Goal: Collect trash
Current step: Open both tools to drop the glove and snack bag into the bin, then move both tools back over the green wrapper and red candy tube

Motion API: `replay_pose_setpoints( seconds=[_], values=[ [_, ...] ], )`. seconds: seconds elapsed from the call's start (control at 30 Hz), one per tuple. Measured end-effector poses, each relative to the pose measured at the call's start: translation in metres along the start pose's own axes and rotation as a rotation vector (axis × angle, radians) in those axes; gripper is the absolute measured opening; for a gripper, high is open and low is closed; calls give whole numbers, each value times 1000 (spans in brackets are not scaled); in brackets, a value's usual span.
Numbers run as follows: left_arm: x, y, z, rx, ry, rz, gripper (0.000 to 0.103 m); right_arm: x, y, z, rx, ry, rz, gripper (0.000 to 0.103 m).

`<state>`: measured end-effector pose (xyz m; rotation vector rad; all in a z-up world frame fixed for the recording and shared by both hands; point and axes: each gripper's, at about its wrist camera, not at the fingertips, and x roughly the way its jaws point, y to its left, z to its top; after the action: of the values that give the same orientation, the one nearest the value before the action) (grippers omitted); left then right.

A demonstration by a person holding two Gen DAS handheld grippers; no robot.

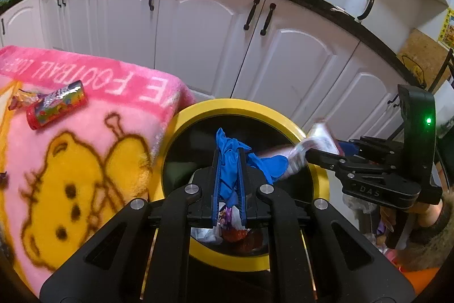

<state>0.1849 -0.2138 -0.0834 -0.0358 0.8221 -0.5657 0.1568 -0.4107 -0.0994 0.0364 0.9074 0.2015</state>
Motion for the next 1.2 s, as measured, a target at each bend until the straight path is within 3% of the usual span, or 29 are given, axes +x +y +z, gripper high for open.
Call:
replay_pose_setpoints(
  seconds=[0.23,0.33,0.4,0.63,0.7,0.8,0.97,1.2],
  values=[
    [12,0,-1,-9,25,-12,7,5,0,-2,6,9,0,35],
    [14,0,-1,-14,29,-10,15,5,-2,-2,14,5,-8,35],
    [15,0,-2,-15,32,-9,28,3,-6,-1,32,0,-19,35],
    [9,4,-2,-26,20,5,53,-5,-18,3,78,-30,-32,44],
    [5,5,-1,-31,11,15,72,-8,-17,6,80,-42,-28,48],
    [-3,7,-1,-39,-5,29,89,-15,-16,9,88,-70,-19,59],
    [-17,12,0,-48,-31,64,92,-27,-10,15,80,-106,-14,70],
    [-44,25,0,-66,-86,120,92,-43,7,24,44,-158,13,72]
  ],
)
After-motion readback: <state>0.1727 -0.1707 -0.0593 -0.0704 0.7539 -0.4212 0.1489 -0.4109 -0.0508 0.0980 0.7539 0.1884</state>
